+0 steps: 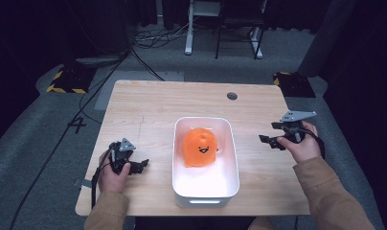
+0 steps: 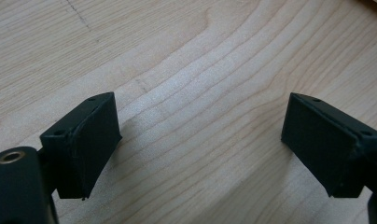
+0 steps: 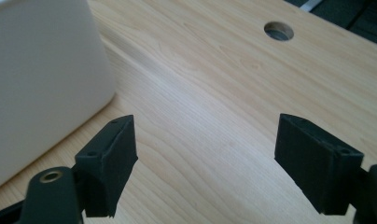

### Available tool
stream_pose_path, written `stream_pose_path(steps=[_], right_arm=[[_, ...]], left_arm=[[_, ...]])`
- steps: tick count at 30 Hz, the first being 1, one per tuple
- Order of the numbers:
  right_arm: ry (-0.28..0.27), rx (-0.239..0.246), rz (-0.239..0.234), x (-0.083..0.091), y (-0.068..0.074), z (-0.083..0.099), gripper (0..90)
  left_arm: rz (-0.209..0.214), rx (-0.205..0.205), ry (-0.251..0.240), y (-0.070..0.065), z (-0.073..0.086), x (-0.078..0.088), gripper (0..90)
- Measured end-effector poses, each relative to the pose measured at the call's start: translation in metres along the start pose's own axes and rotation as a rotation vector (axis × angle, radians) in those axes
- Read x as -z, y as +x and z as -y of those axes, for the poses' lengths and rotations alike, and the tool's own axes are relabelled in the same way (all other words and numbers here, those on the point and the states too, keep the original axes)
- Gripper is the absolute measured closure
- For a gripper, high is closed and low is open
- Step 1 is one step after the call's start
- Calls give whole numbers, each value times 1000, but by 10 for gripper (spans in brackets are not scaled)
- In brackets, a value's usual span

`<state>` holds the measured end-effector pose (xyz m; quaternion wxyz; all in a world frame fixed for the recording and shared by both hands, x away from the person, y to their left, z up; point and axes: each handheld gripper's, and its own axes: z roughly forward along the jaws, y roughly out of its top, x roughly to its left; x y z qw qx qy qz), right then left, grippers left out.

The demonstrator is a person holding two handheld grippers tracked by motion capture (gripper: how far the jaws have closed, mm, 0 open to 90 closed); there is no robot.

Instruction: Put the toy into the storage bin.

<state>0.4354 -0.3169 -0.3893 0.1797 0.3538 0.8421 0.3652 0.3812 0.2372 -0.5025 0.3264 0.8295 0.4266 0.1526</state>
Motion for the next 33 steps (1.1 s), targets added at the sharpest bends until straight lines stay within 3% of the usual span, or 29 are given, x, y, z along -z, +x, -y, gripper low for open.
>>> stream_pose_path(steps=[12, 19, 33], right_arm=[[46, -63, 4, -9, -14, 52, 224], [36, -82, 10, -14, -14, 75, 229], [10, -60, 23, -23, -8, 106, 230]], left_arm=[[0, -1, -1, 0, 0, 0, 119], [0, -1, -1, 0, 0, 0, 119], [0, -1, -1, 0, 0, 0, 119]])
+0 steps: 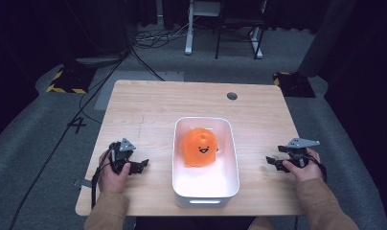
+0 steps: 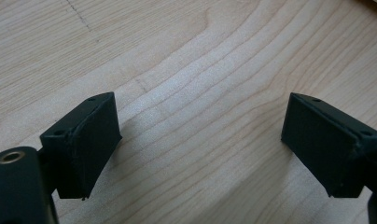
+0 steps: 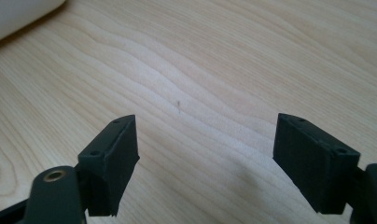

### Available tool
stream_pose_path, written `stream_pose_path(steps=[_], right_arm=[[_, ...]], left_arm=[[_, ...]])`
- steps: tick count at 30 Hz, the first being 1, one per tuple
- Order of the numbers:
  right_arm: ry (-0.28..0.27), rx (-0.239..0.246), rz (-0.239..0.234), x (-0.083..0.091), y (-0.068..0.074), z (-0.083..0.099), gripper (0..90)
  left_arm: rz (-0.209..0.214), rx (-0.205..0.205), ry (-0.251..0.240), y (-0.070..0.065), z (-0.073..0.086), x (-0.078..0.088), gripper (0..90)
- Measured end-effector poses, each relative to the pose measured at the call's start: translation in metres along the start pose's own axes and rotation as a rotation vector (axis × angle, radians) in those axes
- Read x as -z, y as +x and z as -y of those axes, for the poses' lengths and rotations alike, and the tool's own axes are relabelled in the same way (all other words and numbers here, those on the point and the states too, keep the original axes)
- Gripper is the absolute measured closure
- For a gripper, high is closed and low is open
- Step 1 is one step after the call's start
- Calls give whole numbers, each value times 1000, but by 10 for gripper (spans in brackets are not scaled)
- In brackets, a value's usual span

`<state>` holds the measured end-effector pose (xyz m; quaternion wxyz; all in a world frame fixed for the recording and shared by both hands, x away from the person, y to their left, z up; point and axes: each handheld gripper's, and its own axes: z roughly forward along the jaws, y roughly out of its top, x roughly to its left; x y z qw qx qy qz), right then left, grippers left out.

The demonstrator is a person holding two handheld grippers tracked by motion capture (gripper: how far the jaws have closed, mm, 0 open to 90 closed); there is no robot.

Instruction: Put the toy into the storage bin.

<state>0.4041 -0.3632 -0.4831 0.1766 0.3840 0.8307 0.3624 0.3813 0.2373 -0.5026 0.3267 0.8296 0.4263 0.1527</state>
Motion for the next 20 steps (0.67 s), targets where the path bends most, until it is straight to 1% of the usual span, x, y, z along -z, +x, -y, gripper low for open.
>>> stream_pose_path(steps=[3, 5, 7, 8, 9, 12, 13, 14, 15, 16, 20], right_arm=[[5, 11, 1, -3, 2, 9, 228], [2, 16, 2, -4, 2, 11, 226], [-2, 6, 6, -7, 4, 17, 219], [-10, 11, 5, -7, 3, 19, 208], [-16, 6, -3, -7, 2, 20, 208], [-12, -3, -6, -6, 2, 21, 198], [-9, 17, -19, -6, 1, 21, 171], [-7, 17, -27, -7, 2, 21, 155], [-7, 17, -27, -7, 2, 21, 155], [-6, 29, -37, -6, 2, 22, 151], [-6, 29, -38, -6, 1, 22, 151]], left_arm=[[0, 0, 0, 0, 0, 0, 119], [0, 0, 0, 0, 0, 0, 118], [0, 0, 0, 0, 0, 0, 118], [0, 0, 0, 0, 0, 0, 118], [0, 0, 0, 0, 0, 0, 118], [0, 0, 0, 0, 0, 0, 118], [0, 0, 0, 0, 0, 0, 118], [0, 0, 0, 0, 0, 0, 119], [0, 0, 0, 0, 0, 0, 118], [0, 0, 0, 0, 0, 0, 118], [-4, 1, 1, 0, 0, 0, 113]])
